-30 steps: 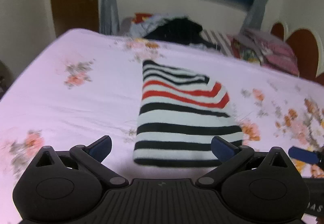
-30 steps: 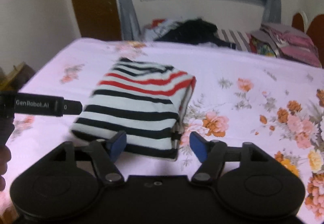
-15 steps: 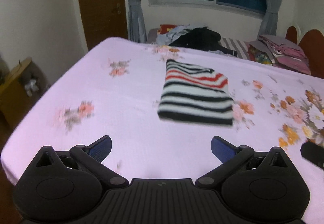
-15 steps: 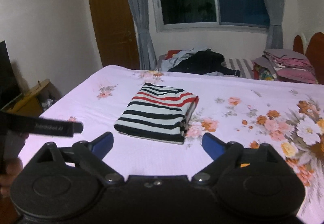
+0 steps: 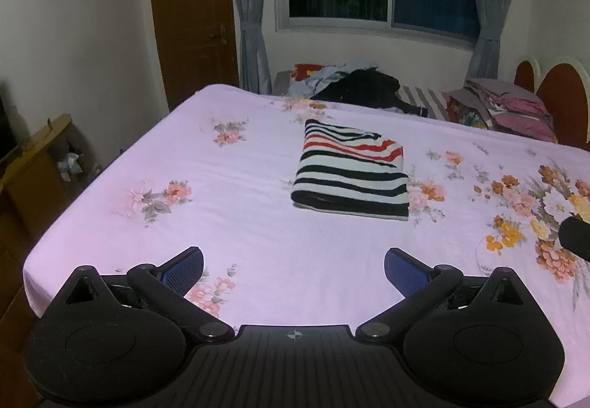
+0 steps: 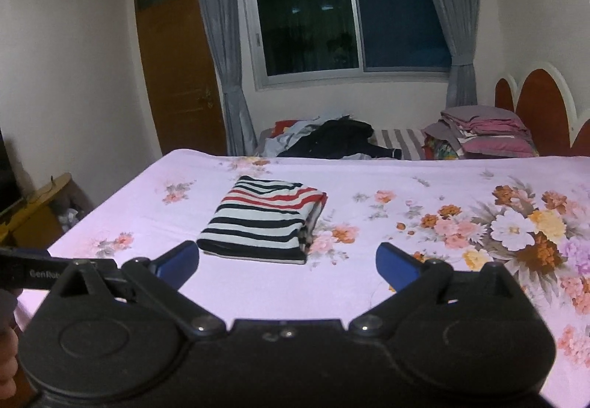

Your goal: Fold small clothes

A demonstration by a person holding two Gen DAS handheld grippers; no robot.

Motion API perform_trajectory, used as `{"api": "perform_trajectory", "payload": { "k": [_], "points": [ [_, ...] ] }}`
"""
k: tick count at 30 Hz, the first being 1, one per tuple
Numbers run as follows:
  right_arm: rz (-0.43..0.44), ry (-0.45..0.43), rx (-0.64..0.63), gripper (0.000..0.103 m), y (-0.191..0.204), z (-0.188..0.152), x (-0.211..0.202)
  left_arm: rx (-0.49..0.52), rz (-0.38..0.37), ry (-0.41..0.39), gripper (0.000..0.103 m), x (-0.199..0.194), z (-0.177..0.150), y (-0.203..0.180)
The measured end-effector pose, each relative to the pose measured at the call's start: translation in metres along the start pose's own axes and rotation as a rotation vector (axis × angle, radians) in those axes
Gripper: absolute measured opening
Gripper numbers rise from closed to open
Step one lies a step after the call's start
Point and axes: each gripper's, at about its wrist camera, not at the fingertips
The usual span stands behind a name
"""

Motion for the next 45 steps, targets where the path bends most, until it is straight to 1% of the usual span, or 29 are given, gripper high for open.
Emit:
{"api": "perform_trajectory", "payload": {
  "k": [10, 18, 32, 45],
  "points": [
    [0.009, -0.017, -0.024, 0.103, 0.014, -0.002, -0.008, -0.005, 0.010, -0.018, 0.103, -0.011, -0.005, 0.008],
    [0.015, -0.017, -0.025, 0.103, 0.019, -0.003, -0.007, -0.006, 0.000, -0.006, 0.103, -0.009, -0.005, 0.011],
    [0.018, -0.007, -0.012, 0.103, 0.015, -0.005, -0.006, 0.006, 0.004, -0.007, 0.103, -0.006, -0.005, 0.003],
    [0.017, 0.007, -0.012, 0.103, 0.014, -0.006, -0.002, 0.003, -0.013, 0.006, 0.103, 0.001, -0.006, -0.001]
  ]
}}
Point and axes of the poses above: each gripper's, at about its wrist camera, not at the fingertips, and x roughly the way its jaws point, y to its left, z to its top, and after that the axes turned 5 degrees about -y, right-handed
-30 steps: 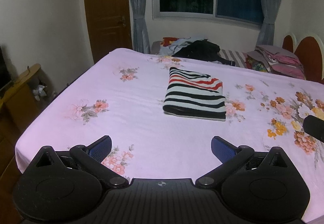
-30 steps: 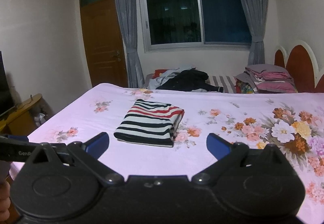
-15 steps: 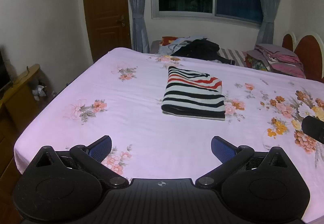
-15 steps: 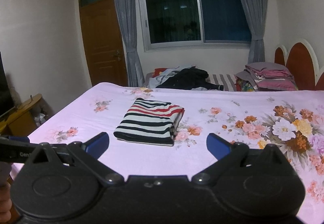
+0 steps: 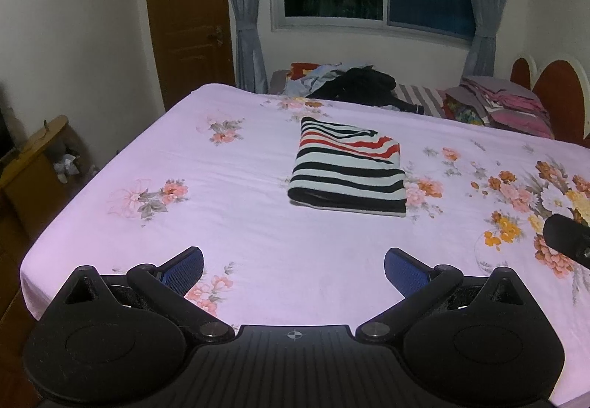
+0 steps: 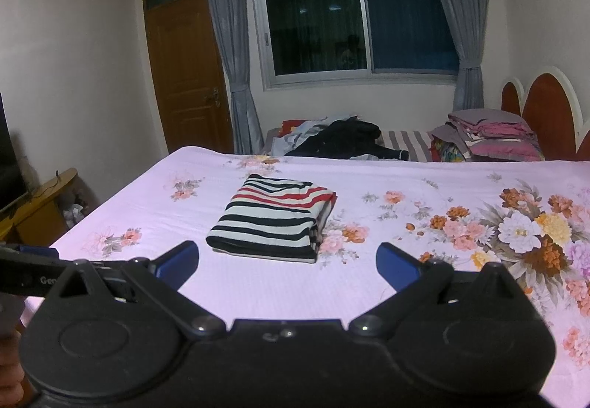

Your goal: Fold small clothes

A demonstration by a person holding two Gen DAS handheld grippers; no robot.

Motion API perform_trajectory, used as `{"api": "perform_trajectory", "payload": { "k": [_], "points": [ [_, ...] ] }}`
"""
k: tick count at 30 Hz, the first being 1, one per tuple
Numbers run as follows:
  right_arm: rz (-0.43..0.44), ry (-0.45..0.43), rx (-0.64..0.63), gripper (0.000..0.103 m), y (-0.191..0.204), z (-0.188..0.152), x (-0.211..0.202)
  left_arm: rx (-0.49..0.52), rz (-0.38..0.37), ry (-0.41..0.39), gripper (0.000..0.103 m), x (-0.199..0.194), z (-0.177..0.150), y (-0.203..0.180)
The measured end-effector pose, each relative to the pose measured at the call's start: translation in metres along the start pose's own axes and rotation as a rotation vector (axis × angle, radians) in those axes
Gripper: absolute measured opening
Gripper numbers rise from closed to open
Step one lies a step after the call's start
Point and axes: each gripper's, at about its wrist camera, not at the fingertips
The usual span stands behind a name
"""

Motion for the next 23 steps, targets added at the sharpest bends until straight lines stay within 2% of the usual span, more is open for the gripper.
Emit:
{"api": "perform_trajectory", "payload": {
  "k": [12, 16, 23],
  "points": [
    [-0.006, 0.019, -0.006, 0.103, 0.005, -0.001, 0.013, 0.003, -0.015, 0.015, 0.103, 0.013, 0.002, 0.000],
    [-0.012, 0.029, -0.006, 0.103, 0.005, -0.002, 0.017, 0.012, -0.059, 0.027, 0.103, 0.022, 0.002, -0.002],
    [-0.036, 0.053, 0.000, 0.103, -0.002, -0.006, 0.028, 0.024, -0.062, -0.003, 0.103, 0.039, 0.008, -0.005]
  ]
}}
Point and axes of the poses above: each gripper's, at about its wrist camera, not at the fingertips, and x roughly the way its jaws point, y to its left, z to its top, and after that the axes turned 5 degrees about -y, right-handed
